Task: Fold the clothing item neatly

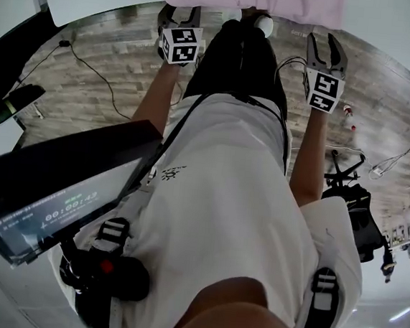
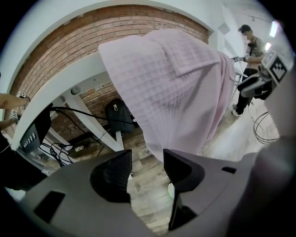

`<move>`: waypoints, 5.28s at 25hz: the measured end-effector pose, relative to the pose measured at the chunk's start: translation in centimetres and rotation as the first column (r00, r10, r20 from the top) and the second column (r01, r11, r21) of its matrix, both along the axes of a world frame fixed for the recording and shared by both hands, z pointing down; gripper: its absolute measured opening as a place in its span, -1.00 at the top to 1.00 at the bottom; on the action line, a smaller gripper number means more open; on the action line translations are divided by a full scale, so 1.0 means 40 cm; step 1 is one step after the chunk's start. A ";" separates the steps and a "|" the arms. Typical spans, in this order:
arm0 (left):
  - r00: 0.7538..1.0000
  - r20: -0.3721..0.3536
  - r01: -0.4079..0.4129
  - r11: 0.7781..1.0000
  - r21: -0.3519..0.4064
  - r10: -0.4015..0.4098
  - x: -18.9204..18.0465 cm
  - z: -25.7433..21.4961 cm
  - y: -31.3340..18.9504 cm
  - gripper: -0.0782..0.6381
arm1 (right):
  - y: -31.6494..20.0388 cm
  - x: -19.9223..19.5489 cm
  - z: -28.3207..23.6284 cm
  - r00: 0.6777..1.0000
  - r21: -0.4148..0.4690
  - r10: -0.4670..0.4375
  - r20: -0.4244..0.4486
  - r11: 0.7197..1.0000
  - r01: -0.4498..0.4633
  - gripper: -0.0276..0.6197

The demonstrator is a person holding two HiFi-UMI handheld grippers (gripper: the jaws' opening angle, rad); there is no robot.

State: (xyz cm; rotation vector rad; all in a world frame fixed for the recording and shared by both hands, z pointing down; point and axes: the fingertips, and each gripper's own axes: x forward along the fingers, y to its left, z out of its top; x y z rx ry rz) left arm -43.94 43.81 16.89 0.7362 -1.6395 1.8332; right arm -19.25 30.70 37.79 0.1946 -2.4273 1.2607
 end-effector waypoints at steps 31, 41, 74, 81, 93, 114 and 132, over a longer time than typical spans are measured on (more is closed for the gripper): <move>0.939 -0.277 -0.150 0.968 0.201 0.203 0.280 -0.138 -0.227 0.77 | -0.130 0.054 -0.163 0.953 -0.020 0.089 0.291 0.996 -0.087 0.89; 0.973 -0.133 -0.124 0.911 0.394 0.190 0.175 -0.270 -0.420 0.77 | -0.350 0.104 -0.127 0.886 -0.099 0.389 0.254 0.921 -0.376 0.89; 0.979 -0.074 -0.192 0.981 -0.015 0.190 0.046 -0.158 -0.307 0.31 | -0.177 -0.086 0.002 0.992 0.107 -0.107 0.070 0.989 0.099 0.31; 0.772 -0.529 -0.364 0.927 0.085 0.352 0.395 0.085 -0.327 0.32 | -0.022 -0.024 -0.058 0.972 0.015 -0.171 0.162 0.985 0.171 0.31; 0.727 -0.615 -0.462 0.880 -0.109 0.305 0.323 0.361 -0.270 0.35 | 0.138 0.011 -0.123 0.960 -0.128 -0.198 0.199 0.966 0.225 0.31; 0.672 -0.723 -0.187 0.982 0.039 0.156 0.389 0.156 -0.300 0.43 | -0.368 -0.414 -0.311 0.932 0.215 -0.047 0.358 0.976 -0.033 0.80; 0.870 -0.486 -0.034 0.994 0.102 0.079 0.136 0.315 -0.543 0.43 | -0.120 -0.232 -0.109 0.954 0.144 -0.288 0.080 0.951 0.275 0.85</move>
